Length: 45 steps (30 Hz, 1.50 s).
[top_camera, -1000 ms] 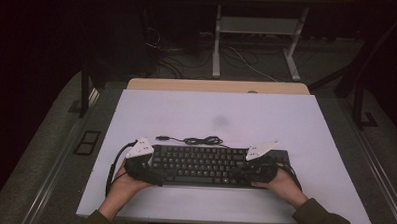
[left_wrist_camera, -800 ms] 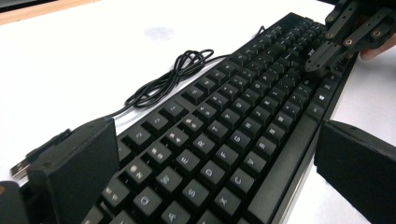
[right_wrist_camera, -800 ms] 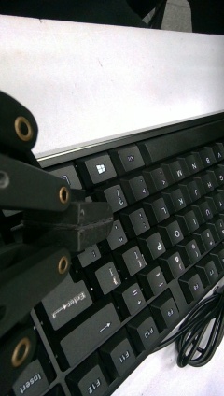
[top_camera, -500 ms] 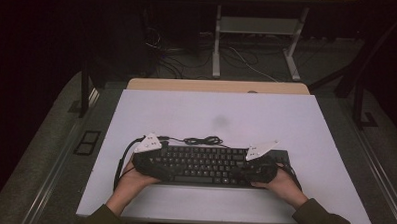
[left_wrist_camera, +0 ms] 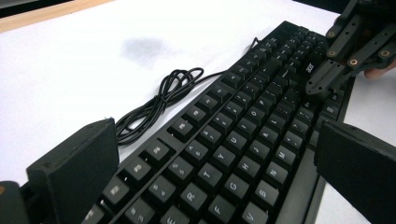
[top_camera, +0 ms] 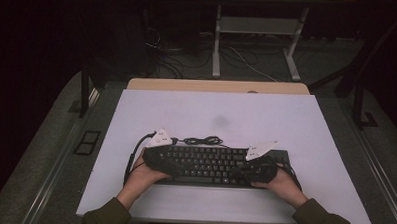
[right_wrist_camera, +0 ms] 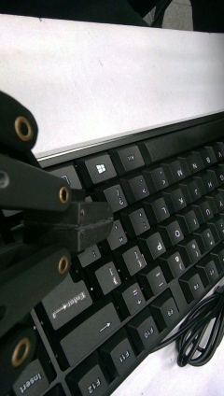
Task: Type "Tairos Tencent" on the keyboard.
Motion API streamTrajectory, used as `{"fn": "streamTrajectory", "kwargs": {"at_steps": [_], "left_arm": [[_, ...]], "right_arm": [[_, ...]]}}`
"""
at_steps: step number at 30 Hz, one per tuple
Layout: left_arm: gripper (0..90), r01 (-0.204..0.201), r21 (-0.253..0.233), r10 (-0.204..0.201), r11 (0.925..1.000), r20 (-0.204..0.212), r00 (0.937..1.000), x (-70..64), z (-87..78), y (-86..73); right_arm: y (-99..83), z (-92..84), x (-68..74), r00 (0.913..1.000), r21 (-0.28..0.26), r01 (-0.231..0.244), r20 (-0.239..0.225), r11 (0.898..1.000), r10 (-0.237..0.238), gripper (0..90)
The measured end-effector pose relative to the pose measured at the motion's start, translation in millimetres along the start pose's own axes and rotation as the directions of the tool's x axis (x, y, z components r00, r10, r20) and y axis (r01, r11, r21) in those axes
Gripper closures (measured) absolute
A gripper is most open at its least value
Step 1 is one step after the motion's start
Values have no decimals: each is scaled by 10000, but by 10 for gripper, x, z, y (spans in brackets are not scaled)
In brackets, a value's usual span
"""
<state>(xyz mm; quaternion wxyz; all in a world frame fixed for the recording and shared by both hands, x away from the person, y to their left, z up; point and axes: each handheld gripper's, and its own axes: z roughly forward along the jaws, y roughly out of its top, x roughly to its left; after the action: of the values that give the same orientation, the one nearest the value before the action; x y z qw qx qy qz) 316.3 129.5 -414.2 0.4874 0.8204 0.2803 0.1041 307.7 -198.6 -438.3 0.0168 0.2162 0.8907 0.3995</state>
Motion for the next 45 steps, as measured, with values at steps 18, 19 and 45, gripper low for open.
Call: {"fn": "streamTrajectory", "kwargs": {"at_steps": [18, 19, 45], "left_arm": [[119, -46, 94, 44, 9999, 272, 9996, -22, 204, 94], [137, -51, 133, 47, 9999, 287, 9996, -14, 205, 87], [888, -163, 1459, 42, 9892, 828, 9966, 38, 239, 12]], "right_arm": [[-1, 1, 4, 10000, -13, -5, -2, 10000, 5, 893], [-1, 0, 3, 10000, -6, 9, 16, 10000, -9, 892], [8, 8, 23, 10000, 53, 83, -20, 10000, -83, 893]]}}
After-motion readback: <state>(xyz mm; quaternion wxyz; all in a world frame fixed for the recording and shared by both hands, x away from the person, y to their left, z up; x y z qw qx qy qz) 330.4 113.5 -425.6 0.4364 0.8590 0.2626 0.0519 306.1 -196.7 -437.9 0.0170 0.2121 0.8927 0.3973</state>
